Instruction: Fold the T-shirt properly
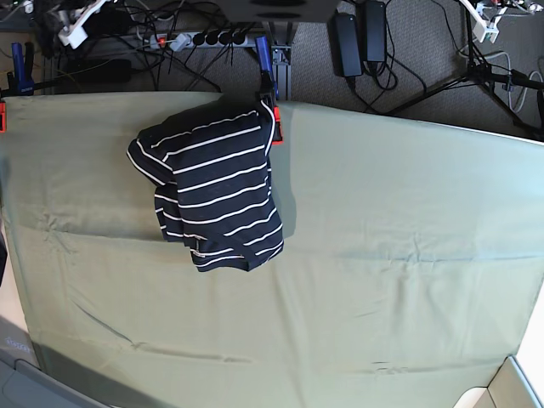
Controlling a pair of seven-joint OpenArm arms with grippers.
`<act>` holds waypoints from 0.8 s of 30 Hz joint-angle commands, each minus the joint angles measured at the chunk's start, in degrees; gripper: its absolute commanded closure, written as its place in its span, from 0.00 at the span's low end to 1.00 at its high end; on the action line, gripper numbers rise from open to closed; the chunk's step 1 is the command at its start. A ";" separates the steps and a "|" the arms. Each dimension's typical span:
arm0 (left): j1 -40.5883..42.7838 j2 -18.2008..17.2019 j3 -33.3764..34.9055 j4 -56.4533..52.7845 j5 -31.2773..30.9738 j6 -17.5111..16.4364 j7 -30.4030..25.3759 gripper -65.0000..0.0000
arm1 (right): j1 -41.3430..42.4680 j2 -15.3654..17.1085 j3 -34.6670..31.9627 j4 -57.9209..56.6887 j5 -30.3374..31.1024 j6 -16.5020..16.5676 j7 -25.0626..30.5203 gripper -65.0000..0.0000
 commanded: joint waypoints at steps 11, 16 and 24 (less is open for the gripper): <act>-16.33 -0.66 18.53 -19.43 6.40 3.48 -3.69 0.99 | 8.98 0.57 -9.81 -14.75 -6.34 2.95 4.50 1.00; -25.44 0.22 25.81 -28.24 6.97 3.67 -4.07 0.99 | 14.21 0.59 -9.79 -20.15 -9.20 1.55 4.74 1.00; -32.33 3.85 30.73 -33.81 9.27 3.67 -9.84 0.99 | 16.41 0.59 -9.79 -22.10 -10.19 0.28 7.85 1.00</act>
